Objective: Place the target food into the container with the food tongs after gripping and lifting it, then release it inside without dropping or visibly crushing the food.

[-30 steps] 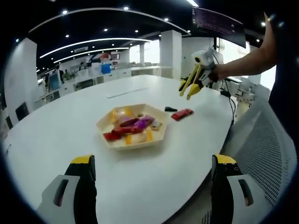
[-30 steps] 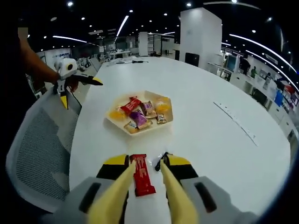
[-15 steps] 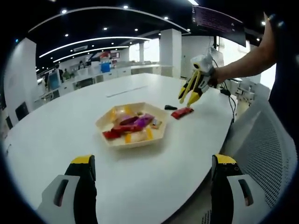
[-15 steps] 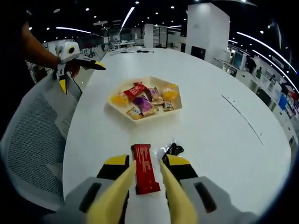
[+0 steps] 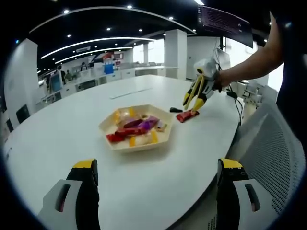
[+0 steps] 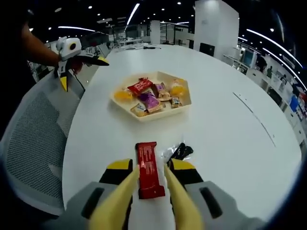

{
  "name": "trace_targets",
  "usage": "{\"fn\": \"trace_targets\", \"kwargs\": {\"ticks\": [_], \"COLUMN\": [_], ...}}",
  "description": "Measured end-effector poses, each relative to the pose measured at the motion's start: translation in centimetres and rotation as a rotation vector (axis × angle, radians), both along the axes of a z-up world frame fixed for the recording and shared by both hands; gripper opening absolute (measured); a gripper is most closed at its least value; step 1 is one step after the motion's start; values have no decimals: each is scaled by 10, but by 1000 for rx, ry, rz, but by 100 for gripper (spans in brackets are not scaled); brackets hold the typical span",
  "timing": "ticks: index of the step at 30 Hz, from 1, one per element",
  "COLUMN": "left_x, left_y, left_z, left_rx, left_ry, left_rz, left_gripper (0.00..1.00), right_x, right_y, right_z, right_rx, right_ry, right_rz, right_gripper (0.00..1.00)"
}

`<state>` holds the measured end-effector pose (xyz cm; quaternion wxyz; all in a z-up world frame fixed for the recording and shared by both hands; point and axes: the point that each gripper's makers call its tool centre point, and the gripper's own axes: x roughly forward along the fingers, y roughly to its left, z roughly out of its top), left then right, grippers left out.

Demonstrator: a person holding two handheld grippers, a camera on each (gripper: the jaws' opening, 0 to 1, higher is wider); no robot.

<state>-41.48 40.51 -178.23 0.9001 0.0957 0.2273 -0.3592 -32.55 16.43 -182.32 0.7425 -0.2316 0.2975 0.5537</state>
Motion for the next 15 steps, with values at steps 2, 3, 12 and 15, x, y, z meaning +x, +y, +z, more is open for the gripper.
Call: {"fn": "trace_targets", "kwargs": {"ticks": [2, 3, 12, 15], "left_x": [0, 0, 0, 0], "left_y": [0, 0, 0, 0], "left_z": [0, 0, 0, 0], "left_rx": [-1, -1, -1, -2], "left_ry": [1, 2, 3, 5], "left_rz": [-1, 0, 0, 2], "left_gripper": [99, 99, 99, 99], "right_x": [-3, -5, -9, -9], "right_y": [1, 2, 6, 6], "right_z": [-1, -1, -3, -1], "right_rx": [3, 3, 4, 5], "right_ry": [5, 5, 26, 19], "right_rz": [7, 14, 9, 8], "right_gripper": [29, 29, 30, 30]}}
